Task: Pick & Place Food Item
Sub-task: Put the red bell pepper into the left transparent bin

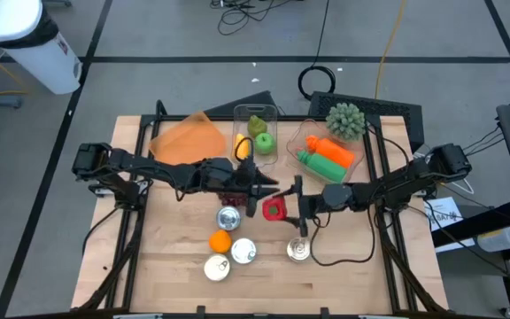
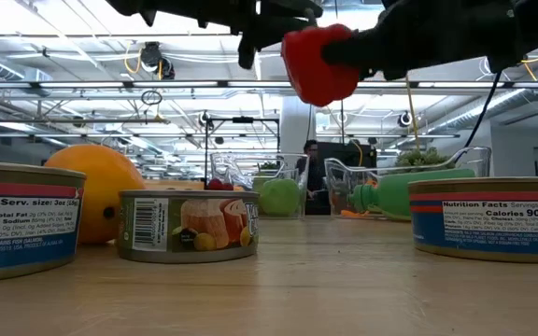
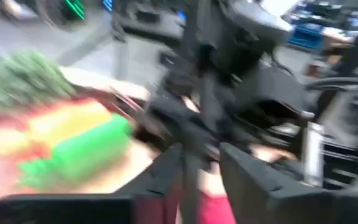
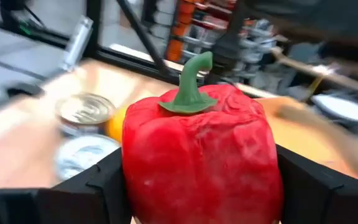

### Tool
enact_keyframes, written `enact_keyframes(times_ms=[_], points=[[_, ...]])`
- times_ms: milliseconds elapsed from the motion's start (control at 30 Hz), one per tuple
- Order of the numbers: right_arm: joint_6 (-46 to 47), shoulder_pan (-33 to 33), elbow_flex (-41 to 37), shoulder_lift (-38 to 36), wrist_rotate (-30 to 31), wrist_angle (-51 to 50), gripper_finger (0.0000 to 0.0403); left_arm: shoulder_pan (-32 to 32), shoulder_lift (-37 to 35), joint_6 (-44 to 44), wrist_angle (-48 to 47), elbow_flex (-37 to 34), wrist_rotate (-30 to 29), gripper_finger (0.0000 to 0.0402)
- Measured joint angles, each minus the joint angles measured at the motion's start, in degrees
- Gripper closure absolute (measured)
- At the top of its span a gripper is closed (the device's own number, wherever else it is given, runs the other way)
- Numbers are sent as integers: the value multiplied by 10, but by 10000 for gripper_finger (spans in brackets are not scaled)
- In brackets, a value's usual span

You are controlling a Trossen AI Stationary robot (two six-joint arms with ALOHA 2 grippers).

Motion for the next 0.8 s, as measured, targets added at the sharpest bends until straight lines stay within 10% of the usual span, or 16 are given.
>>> enact_keyframes(times_ms=[267,600,800], points=[[104,-45,0,0,-24,9,127,2,-24,96,-33,26,-33,173],[126,-110,-9,0,-21,26,124,7,-26,74,-465,200,-55,126],[125,-109,-9,10,-52,67,124,6,-12,80,-490,222,14,120]])
